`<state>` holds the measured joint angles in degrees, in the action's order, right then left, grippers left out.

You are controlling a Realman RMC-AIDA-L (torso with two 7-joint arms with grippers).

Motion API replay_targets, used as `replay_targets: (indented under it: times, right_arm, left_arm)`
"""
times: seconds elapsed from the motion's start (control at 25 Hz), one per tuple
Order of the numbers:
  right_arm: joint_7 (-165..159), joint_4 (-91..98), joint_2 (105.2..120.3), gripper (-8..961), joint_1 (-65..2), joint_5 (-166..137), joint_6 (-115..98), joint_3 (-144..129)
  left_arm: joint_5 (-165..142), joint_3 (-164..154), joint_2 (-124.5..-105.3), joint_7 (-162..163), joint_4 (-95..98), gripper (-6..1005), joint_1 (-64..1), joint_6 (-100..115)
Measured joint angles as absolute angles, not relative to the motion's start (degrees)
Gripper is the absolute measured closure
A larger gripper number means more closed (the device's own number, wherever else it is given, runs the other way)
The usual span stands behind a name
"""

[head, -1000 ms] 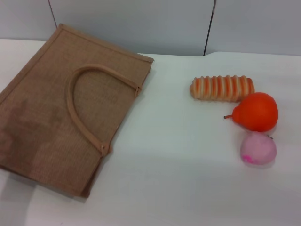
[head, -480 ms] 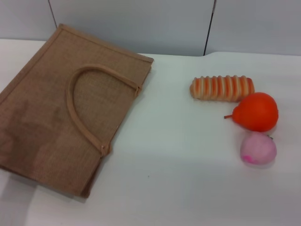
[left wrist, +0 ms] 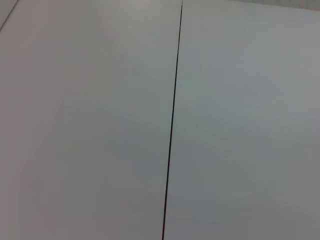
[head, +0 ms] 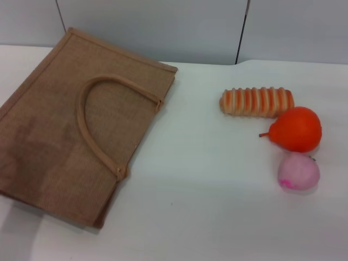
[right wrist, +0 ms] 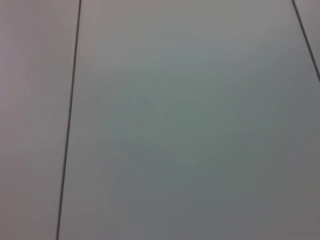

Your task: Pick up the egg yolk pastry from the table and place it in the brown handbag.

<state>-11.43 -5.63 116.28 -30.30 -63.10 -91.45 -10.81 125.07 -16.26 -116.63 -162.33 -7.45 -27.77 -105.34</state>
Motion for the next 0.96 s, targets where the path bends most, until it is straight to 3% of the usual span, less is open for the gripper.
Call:
replay_targets:
  times: [0.96]
  right_arm:
    - [-11.5, -6.2, 116.28, 67, -30.5, -63.1, -91.4, -10.8]
  left_arm:
    - [125.0, -16.4, -116.63, -162.3, -7.5, 288, -27.9, -105.4]
